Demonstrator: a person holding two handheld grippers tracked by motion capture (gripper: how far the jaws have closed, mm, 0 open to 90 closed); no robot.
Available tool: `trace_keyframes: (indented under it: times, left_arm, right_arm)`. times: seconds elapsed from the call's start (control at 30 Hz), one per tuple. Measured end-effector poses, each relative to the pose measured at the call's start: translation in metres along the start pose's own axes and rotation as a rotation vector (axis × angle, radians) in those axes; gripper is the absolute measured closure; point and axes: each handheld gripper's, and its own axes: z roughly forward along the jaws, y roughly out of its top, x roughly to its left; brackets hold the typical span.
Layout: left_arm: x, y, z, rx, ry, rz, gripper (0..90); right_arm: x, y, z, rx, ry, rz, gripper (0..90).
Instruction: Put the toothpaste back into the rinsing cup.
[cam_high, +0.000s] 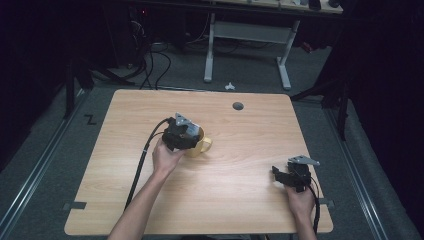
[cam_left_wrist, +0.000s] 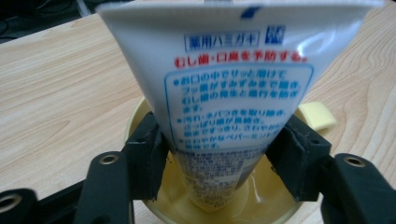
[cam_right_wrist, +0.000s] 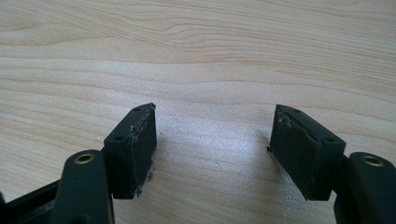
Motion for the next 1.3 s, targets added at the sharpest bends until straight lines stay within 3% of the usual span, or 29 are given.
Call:
trace_keyframes:
  times: [0.53, 1.3]
  left_arm:
    - [0.003, 0.004, -0.013, -0.057, -0.01, -0.03, 29.4]
    - [0.003, 0.008, -0.04, -0.105, -0.019, -0.028, 24.6]
  right_arm:
    - [0.0, 0.0, 0.0, 0.0, 0.0, -0.001, 31.8]
    - [0.0, 0.0, 0.0, -0.001, -0.001, -0.001, 31.8]
